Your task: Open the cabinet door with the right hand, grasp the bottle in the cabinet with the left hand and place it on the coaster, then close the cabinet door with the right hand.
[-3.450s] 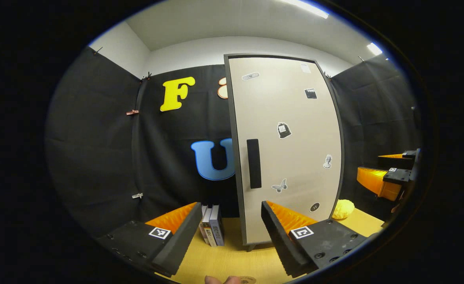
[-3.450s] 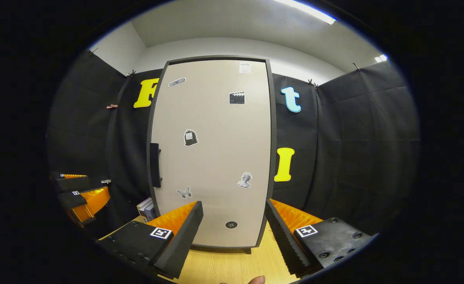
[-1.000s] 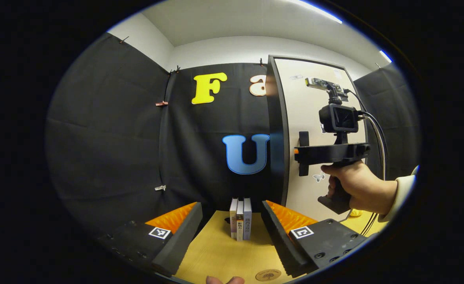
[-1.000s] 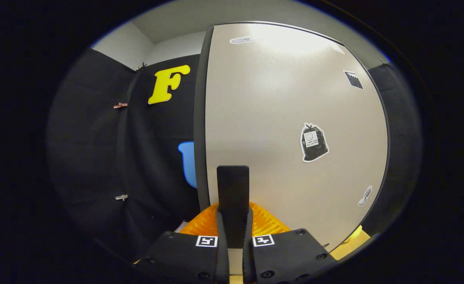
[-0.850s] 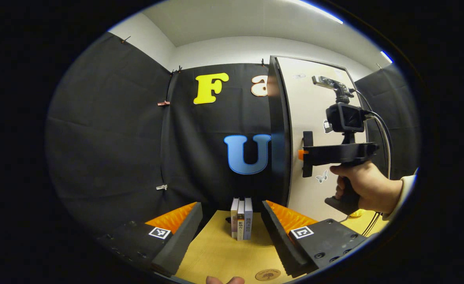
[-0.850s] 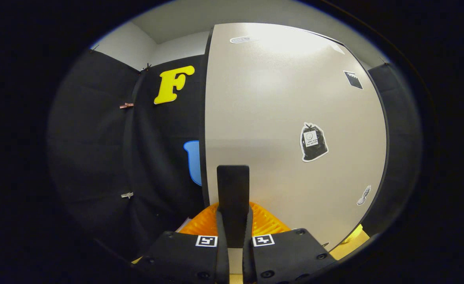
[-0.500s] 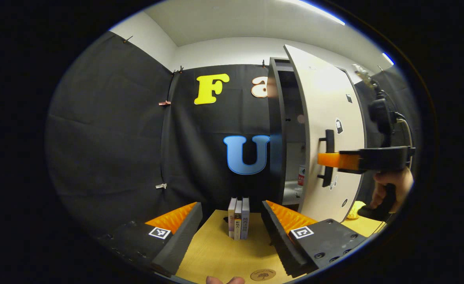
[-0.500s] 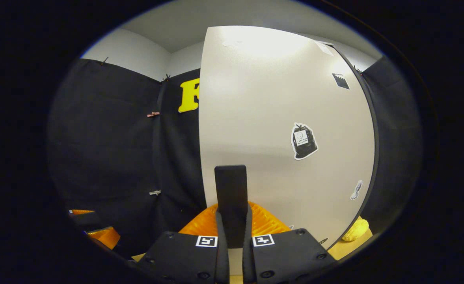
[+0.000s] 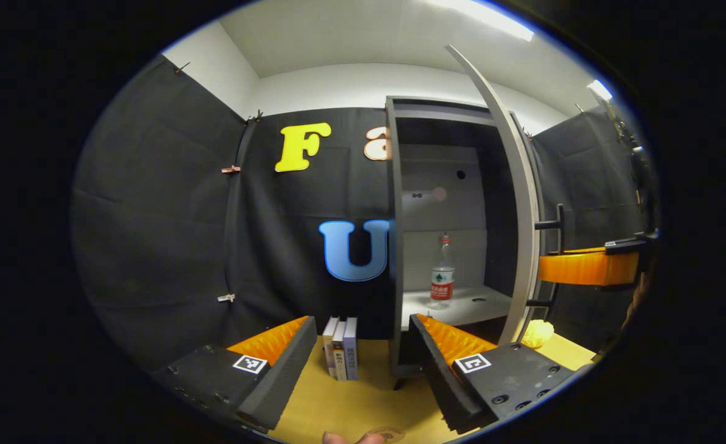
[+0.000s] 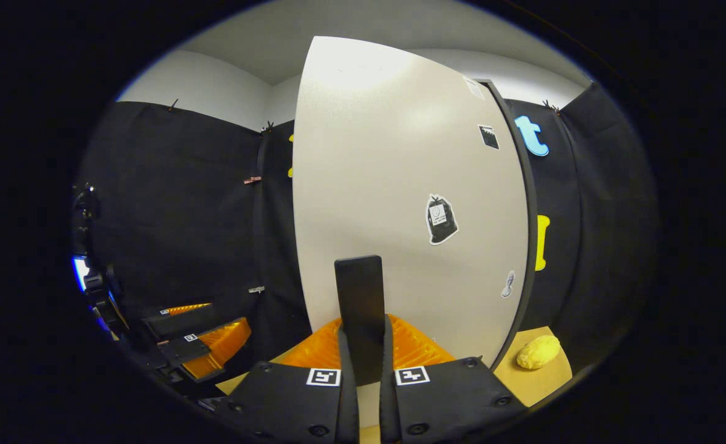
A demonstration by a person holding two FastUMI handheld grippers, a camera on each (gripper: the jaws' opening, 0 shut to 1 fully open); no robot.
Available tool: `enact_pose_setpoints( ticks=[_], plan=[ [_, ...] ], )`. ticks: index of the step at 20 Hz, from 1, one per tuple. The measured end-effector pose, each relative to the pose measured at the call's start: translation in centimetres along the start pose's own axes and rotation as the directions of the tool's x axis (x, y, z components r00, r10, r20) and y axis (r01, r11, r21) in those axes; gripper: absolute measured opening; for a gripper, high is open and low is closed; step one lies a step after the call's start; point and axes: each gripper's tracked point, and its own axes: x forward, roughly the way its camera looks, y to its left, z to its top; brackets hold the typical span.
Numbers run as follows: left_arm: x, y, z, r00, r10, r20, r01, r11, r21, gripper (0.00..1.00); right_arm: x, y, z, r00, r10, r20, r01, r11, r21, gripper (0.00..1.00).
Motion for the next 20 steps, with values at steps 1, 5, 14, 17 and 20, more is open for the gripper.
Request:
enact_pose_setpoints(
  ticks=[1,5,14,17,20],
  plan=[
    [0.1,-0.8,0.3,1.000,-0.011,0.005,0.011,1.000,0.000,0.95,-0.9,-0.5,0.1,1.000,-0.005,0.002,0.005,1.000,-0.002,0.17],
    [0.7,-3.8,0.8,0.999,-0.051,0.016,0.051,0.999,0.001,0.95,-3.9,-2.6,0.4,0.999,-0.032,0.016,0.033,0.999,-0.040,0.17],
    [2.0,-8.9,1.2,0.990,-0.136,0.032,0.136,0.991,-0.008,0.94,-8.6,-8.3,1.2,0.986,-0.161,0.054,0.162,0.987,-0.020,0.16],
    [2.4,-10.3,1.2,0.986,-0.163,0.031,0.163,0.987,-0.007,0.92,-9.8,-10.6,1.5,0.971,-0.230,0.062,0.233,0.971,-0.047,0.16],
    [3.0,-11.6,1.3,0.983,-0.182,0.033,0.182,0.983,-0.008,0.95,-10.4,-13.0,1.5,0.954,-0.294,0.059,0.297,0.954,-0.043,0.16]
  ],
)
